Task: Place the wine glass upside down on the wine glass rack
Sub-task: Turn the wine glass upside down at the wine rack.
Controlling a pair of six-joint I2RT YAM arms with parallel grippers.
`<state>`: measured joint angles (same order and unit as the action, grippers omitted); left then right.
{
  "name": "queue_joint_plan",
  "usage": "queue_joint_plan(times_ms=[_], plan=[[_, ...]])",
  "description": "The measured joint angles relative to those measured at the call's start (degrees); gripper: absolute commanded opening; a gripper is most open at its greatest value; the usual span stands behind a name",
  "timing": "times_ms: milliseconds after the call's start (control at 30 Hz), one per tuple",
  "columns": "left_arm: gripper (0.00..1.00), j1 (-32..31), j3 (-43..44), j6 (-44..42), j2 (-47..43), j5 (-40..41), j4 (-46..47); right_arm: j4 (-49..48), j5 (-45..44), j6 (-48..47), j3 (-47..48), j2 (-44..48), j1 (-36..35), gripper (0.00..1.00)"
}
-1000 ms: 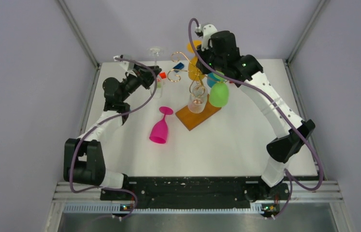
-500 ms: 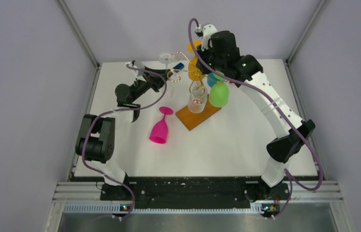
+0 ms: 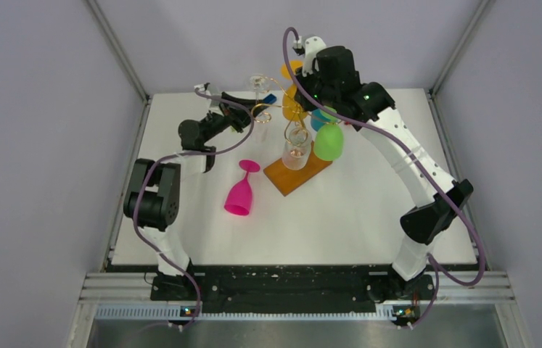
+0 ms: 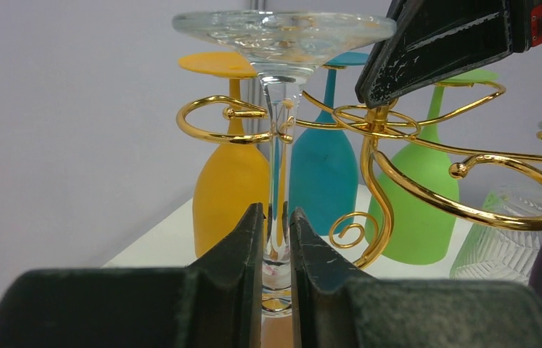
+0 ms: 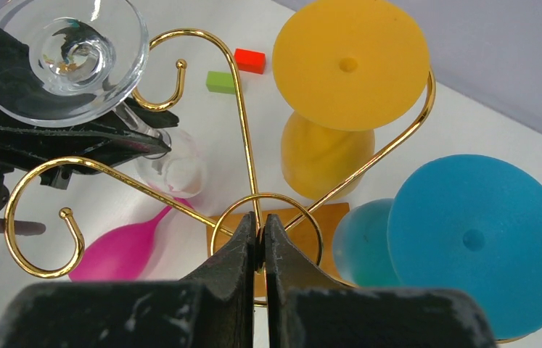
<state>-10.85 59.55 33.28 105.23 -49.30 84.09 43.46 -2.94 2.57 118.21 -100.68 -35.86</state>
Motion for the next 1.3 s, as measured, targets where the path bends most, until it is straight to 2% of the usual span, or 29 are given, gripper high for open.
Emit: queue_joint_plan(times_ms=[300,567,933,1300], plan=[[0.0,-1.2,4.6,3.1,3.8,-3.6,1.0,0.0,0.0,0.0,0.0,0.0,0.0,0.0],[0.0,-2.7,6.8,2.4,5.2,-4.5,-0.1,0.0,0.0,-0.2,0.0,0.0,-0.3,0.0],[0.0,-2.9,11.5,1.0,8.8,-1.9,-5.1,-0.1,0.0,-0.6,0.0,-0.1,-0.4,0.0],[0.0,-2.9,11.6,-0.8,8.9,4.0,-7.9,-0.2,0.0,-1.0,0.0,-0.1,-0.5,0.0]])
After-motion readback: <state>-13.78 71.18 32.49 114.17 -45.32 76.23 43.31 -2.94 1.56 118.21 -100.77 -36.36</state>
